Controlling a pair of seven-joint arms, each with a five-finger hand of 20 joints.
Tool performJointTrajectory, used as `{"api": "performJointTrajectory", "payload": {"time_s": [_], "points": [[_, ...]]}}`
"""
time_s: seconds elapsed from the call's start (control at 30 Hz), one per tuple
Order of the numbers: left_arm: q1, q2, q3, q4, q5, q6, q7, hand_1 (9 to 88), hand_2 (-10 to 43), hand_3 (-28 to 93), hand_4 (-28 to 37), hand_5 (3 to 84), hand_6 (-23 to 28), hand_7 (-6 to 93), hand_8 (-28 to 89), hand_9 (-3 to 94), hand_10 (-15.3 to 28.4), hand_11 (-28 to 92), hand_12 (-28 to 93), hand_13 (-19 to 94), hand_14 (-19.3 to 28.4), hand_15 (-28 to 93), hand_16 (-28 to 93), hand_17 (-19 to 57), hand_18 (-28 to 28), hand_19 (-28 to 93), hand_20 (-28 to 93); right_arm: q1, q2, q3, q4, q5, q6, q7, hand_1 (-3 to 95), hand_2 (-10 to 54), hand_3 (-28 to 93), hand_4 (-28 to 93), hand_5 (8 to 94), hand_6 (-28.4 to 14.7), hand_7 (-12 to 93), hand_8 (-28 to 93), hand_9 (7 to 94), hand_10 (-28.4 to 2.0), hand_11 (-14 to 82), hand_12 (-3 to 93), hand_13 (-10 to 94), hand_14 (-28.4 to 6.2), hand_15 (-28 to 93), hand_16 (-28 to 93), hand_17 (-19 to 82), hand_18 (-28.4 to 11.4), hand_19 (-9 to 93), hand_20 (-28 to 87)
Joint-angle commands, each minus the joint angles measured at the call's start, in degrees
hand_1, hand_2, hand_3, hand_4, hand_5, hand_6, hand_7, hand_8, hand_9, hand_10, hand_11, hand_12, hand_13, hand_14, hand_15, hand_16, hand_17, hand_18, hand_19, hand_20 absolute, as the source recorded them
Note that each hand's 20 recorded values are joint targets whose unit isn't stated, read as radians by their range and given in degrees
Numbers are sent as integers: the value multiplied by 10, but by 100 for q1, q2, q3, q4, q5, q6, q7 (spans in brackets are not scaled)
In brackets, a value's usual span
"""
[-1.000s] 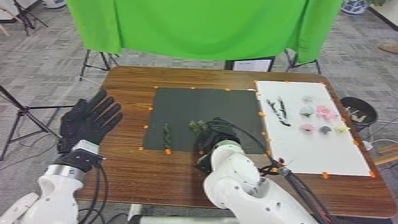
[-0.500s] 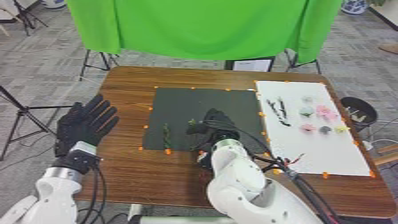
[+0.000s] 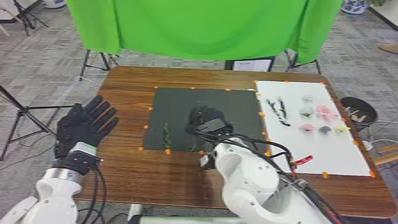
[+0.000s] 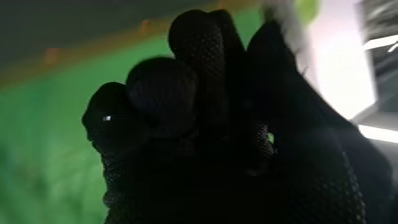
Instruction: Arrange flowers
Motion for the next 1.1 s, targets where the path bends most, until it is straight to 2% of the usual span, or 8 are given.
{"api": "performJointTrajectory", "payload": {"time_s": [0.03,0.13,0.23,0.37,0.5,0.9,1.07,1.1], "points": [[28,-50,-4,-7,18,-4,-93,262,133,740,-283,409,94,90,-70,322,151,160,101,210,151,282,-69,-48,125,291,74,-47,-364,278,115,1193,-1422,387,324,184,858,-68,695,-31,140,-55,796,-167,397,350,759,-141,652,411,521,-218,932,437],[16,-62,3,-3,31,-26,-129,262,133,740,-283,409,94,90,-70,322,150,161,102,210,151,282,-69,-47,125,291,74,-9,-468,332,254,1357,-1924,542,300,217,868,-47,657,-31,134,-107,798,-169,388,347,758,-143,652,414,519,-219,932,443],[-21,-51,17,-2,56,-51,-125,262,133,741,-283,409,94,90,-70,322,151,161,102,210,151,282,-69,-48,125,291,74,-7,-469,279,298,1434,-1743,1020,279,249,868,-52,604,-34,128,-114,793,-172,375,340,754,-144,656,417,517,-220,932,446],[96,-43,-88,-37,34,-14,-70,262,133,740,-283,409,94,91,-70,323,150,162,102,209,152,282,-69,-48,125,291,74,60,-463,267,307,1506,-1834,1341,264,239,865,-50,590,-49,122,-114,791,-176,366,334,753,-145,657,413,520,-222,932,442],[162,-69,-93,-69,18,-34,-132,262,133,740,-283,409,94,90,-70,322,151,161,102,210,153,283,-69,-47,124,290,74,108,-460,226,300,1475,-1816,1632,256,225,858,-45,600,-63,116,-110,793,-179,364,329,756,-145,657,409,522,-223,932,441],[242,-56,-141,-101,-7,-18,-59,262,133,740,-283,408,93,90,-70,321,150,158,102,209,152,280,-68,-48,124,290,75,158,-461,266,245,1609,-2044,1728,247,211,837,-35,641,-76,104,-99,812,-181,349,318,766,-145,651,400,529,-225,932,440],[212,-91,-148,-70,14,-48,-126,262,133,740,-283,407,94,89,-70,321,150,159,103,209,152,280,-68,-48,124,290,75,43,-419,394,72,1873,-1651,1387,241,207,826,-40,646,-69,110,-98,816,-180,347,317,768,-144,649,399,530,-226,932,437],[250,-91,-163,-90,16,-35,-111,262,133,740,-283,407,93,89,-70,321,150,158,103,209,152,280,-68,-48,124,290,75,37,-433,494,16,2120,-1570,1347,240,205,824,-42,648,-65,113,-98,816,-179,348,317,768,-145,649,399,530,-226,932,438]]}}
